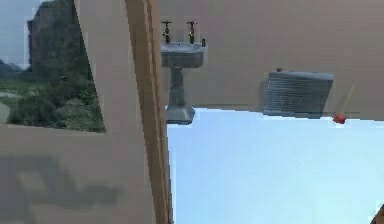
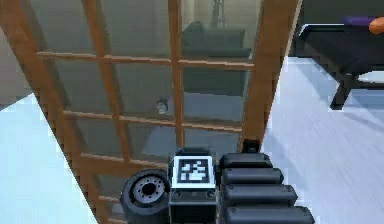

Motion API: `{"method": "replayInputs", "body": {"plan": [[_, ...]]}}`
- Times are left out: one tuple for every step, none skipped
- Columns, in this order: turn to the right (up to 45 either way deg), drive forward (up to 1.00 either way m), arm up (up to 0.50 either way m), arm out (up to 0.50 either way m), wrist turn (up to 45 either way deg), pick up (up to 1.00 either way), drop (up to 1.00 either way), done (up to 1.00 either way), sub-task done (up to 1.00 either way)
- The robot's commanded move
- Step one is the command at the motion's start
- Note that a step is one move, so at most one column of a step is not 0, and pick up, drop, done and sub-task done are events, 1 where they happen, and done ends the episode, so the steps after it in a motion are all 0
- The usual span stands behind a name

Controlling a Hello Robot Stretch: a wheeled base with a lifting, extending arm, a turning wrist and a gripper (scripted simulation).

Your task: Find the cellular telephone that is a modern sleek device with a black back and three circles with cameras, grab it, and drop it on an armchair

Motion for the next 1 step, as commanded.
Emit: {"method": "replayInputs", "body": {"plan": [[45.0,0.00,0.00,0.00,0.0,0.00,0.00,0.00,0.00]]}}
